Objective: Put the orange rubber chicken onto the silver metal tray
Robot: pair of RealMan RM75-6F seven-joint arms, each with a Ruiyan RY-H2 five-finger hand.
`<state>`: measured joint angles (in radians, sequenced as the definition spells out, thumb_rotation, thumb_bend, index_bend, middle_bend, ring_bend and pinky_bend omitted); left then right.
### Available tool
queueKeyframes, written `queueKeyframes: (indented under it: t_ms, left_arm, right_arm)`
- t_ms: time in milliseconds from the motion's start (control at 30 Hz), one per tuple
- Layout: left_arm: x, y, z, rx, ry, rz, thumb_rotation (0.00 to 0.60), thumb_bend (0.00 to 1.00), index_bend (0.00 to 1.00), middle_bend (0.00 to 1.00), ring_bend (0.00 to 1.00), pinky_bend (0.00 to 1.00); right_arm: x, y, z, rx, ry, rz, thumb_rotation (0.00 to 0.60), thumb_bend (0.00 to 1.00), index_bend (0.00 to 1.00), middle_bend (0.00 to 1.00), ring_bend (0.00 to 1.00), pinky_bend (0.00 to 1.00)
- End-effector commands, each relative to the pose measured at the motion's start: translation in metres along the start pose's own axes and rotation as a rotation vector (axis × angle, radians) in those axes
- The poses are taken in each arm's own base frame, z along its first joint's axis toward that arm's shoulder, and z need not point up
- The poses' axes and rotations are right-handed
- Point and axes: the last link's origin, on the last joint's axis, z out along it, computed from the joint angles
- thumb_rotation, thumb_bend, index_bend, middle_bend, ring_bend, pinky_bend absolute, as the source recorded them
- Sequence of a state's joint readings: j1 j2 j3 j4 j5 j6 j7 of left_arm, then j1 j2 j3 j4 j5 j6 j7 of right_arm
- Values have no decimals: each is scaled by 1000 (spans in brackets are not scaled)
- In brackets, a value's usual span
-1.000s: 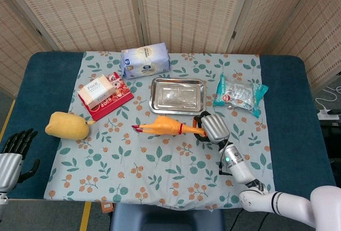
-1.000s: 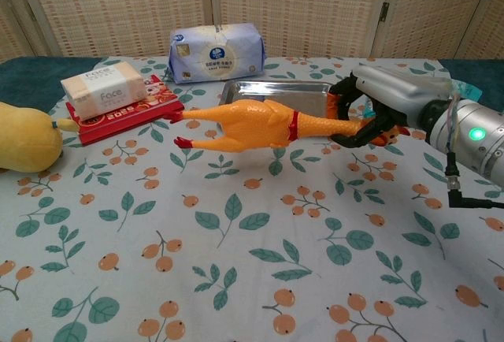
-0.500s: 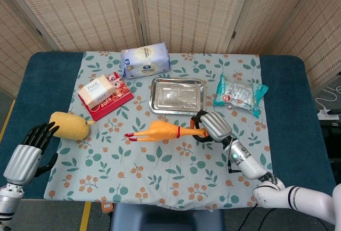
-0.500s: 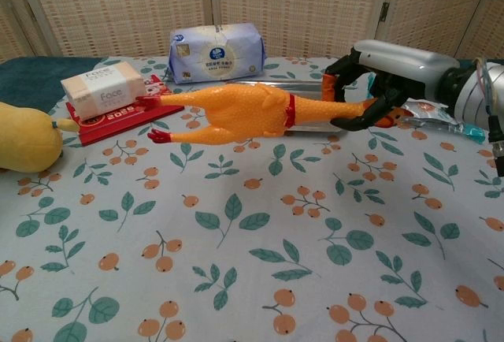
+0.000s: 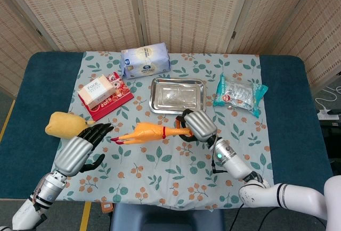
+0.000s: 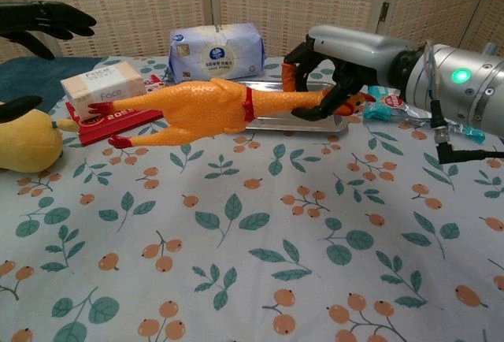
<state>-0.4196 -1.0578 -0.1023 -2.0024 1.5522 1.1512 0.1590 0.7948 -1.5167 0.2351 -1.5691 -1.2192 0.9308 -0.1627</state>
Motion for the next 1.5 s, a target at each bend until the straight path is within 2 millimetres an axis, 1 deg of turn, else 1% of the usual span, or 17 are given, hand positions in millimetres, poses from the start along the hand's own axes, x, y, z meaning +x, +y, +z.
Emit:
queueKeyframes:
  t_ms: [33,133,233,367,500,600,800,1000,1100,1233,1333,1400,1467,1500]
  left_arm:
    - [-3,17,24,-16,-29,-72,600,438,0,60,69,187]
    - [-3,19,42,-12,-45,-122,600,429,0,59,69,187]
    - [-3,15,61,2,-35,-142,600,428,0,60,69,187]
    - [-3,11,79,23,-56,-188,600,427,1,65,68,187]
    - [-6,15,82,23,-118,-265,600,426,4,67,69,190]
    - [-10,17,85,18,-156,-278,600,427,5,73,68,197]
    - [-19,14,92,36,-184,-286,600,428,14,81,71,206]
    - [-26,13,104,78,-236,-374,600,426,20,94,80,212]
    - [-26,12,112,95,-251,-407,600,418,23,99,82,216]
    - [-24,10,116,107,-238,-405,600,417,36,105,87,219]
    - [-26,8,118,118,-239,-402,600,414,50,118,108,228]
    - [-28,7,119,126,-239,-397,600,412,72,140,141,245]
    - [-29,6,120,132,-239,-392,600,411,99,179,192,268]
    - [-28,5,121,136,-229,-387,600,411,138,227,238,292]
  right_arm:
    - [-2,-17,8,18,10,14,600,509,913,689,926,1000]
    - [-4,-25,8,35,7,22,600,509,914,689,926,1000]
    - [-5,-30,5,50,6,21,600,509,915,690,926,1000]
    - [-5,-32,2,63,12,5,600,509,918,691,926,1000]
    - [-6,-31,5,61,22,-32,600,509,919,691,926,1000]
    - [-8,-32,8,61,27,-40,600,509,920,691,926,1000]
    - [-8,-32,9,67,43,-61,600,509,921,692,926,1000]
    - [-10,-32,11,67,55,-74,600,509,922,693,926,1000]
    - [-14,-34,11,68,61,-96,600,509,922,693,926,1000]
    - [-16,-35,12,59,80,-106,600,509,923,693,926,1000]
    - [-16,-36,13,57,88,-96,600,509,924,693,926,1000]
    - [-16,-37,13,57,90,-95,600,509,924,693,926,1000]
    - [-16,-37,13,57,96,-101,600,509,924,693,926,1000]
    - [-15,-37,13,56,98,-102,600,509,924,693,926,1000]
